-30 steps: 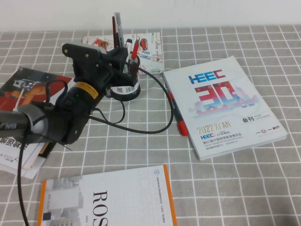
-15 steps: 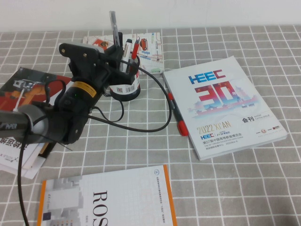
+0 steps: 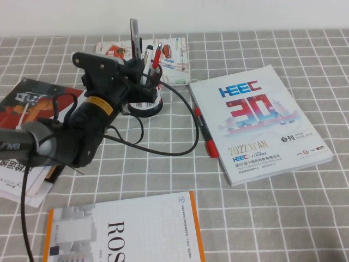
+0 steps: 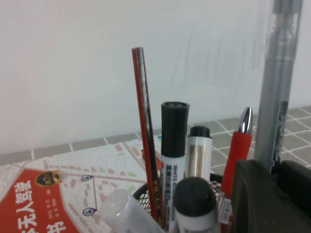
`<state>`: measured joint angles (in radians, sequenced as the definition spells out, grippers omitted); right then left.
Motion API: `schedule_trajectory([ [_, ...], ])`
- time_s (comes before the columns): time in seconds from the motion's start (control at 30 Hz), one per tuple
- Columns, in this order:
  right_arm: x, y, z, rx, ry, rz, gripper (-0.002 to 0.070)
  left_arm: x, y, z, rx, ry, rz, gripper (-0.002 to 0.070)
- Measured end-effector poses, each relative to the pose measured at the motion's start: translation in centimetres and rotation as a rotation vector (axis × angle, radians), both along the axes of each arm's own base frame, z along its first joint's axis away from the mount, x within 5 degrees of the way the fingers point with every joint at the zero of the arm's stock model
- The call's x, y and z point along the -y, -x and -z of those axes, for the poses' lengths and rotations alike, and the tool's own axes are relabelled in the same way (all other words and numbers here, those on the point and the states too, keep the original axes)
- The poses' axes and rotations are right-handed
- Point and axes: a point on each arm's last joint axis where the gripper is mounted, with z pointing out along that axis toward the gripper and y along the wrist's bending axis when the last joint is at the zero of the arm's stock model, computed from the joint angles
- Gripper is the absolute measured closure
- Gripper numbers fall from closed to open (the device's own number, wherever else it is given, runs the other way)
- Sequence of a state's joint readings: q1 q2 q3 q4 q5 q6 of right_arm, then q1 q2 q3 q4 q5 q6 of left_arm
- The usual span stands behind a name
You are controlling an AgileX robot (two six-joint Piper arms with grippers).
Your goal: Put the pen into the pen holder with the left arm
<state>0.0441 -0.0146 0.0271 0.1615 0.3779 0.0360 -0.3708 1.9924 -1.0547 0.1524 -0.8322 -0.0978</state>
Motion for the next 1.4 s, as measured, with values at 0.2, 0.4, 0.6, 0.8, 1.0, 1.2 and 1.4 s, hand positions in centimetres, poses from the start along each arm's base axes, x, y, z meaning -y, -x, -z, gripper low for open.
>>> schedule_trajectory([
  [0.2,0.0,0.0,0.0,0.0,0.0,0.0,0.0692,0.0,0.0,0.3,-0.007,-0.005,0.0,0.0629],
  [0.4,0.0,0.0,0.0,0.0,0.0,0.0,0.0691,0.0,0.0,0.3,-0.008,-0.008,0.0,0.0629],
  [0.6,0.0,0.0,0.0,0.0,0.0,0.0,0.0691,0.0,0.0,0.3,-0.007,-0.01,-0.003,0.0553],
  [0.8,0.0,0.0,0.0,0.0,0.0,0.0,0.0691,-0.3,-0.2,0.2,-0.02,0.024,-0.044,0.0417],
  [1.0,0.0,0.0,0.0,0.0,0.0,0.0,0.0691,-0.6,0.1,-1.9,0.021,0.05,-0.054,0.0391],
  [1.2,0.0,0.0,0.0,0.0,0.0,0.0,0.0691,-0.8,2.1,-7.4,0.098,0.033,0.005,0.0407],
  [1.4,0.0,0.0,0.0,0.0,0.0,0.0,0.0691,-1.2,4.8,-10.7,0.043,-0.008,0.072,0.061],
])
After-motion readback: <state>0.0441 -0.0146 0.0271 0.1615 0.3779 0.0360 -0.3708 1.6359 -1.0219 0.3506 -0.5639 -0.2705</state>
